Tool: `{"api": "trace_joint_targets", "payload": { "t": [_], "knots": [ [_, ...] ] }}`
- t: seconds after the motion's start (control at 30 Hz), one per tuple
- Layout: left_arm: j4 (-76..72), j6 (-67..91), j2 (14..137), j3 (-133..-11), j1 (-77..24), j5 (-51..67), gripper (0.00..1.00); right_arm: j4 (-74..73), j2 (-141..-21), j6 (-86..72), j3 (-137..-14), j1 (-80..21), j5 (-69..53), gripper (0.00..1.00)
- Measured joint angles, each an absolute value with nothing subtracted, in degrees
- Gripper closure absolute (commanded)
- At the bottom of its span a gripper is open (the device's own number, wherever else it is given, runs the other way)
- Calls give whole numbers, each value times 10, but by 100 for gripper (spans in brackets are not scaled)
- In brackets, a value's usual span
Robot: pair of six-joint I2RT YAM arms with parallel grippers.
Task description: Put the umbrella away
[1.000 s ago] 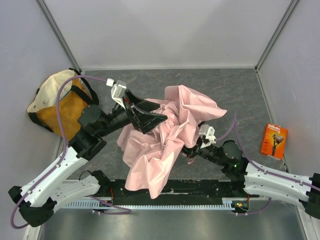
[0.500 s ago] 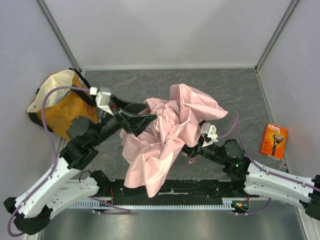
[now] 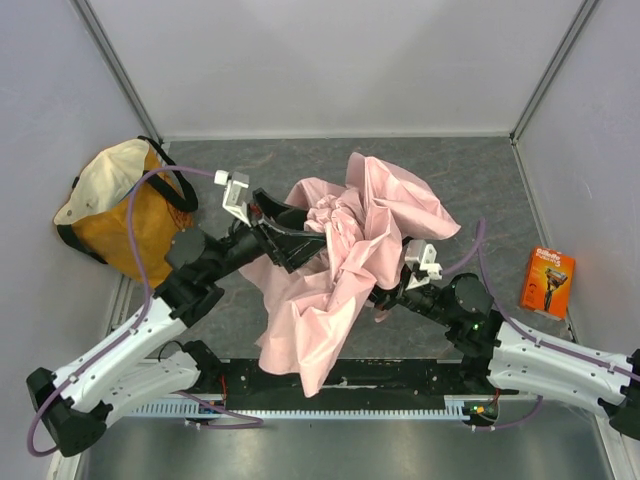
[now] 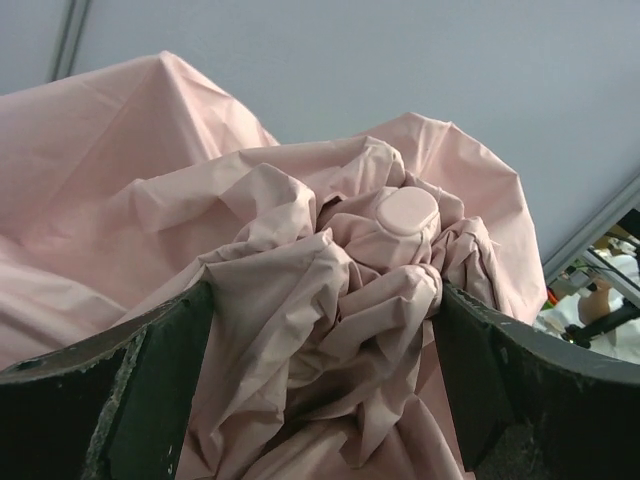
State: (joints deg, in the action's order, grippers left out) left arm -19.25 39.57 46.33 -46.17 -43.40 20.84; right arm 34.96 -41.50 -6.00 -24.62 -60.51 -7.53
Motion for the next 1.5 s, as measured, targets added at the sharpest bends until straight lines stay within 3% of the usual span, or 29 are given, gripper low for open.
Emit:
{"api": "trace_joint_targets", "payload": {
  "t": [0.23,0.4,0.53,0.57,0.77,0.87,0.9,1.13,1.23,1.43,1.5],
  "knots": [
    [-299,418,511,-461,-431,270,6,354,-427,-60,-249,-602,-82,100],
    [-327,427,525,-473,-431,310,44,366,-441,-60,-258,-602,-103,100],
    [-327,429,545,-491,-431,330,91,362,-442,-60,-261,-602,-101,100],
    [-326,424,546,-493,-430,332,98,359,-442,-61,-262,-602,-99,100],
    [-322,411,542,-496,-427,335,95,353,-430,-61,-265,-602,-75,100],
    [-304,406,533,-497,-427,335,40,357,-426,-53,-259,-606,-62,100],
    [-289,405,526,-497,-427,334,12,364,-423,-46,-252,-607,-58,100],
    [-67,372,406,-510,-432,280,9,407,-390,11,-170,-604,-14,100],
    [48,352,328,-543,-433,176,13,395,-368,16,-154,-599,-17,100],
    [113,343,215,-551,-433,48,8,369,-291,12,-154,-598,-34,100],
    [110,345,209,-527,-433,43,17,359,-271,10,-156,-598,-42,100]
  ]
}}
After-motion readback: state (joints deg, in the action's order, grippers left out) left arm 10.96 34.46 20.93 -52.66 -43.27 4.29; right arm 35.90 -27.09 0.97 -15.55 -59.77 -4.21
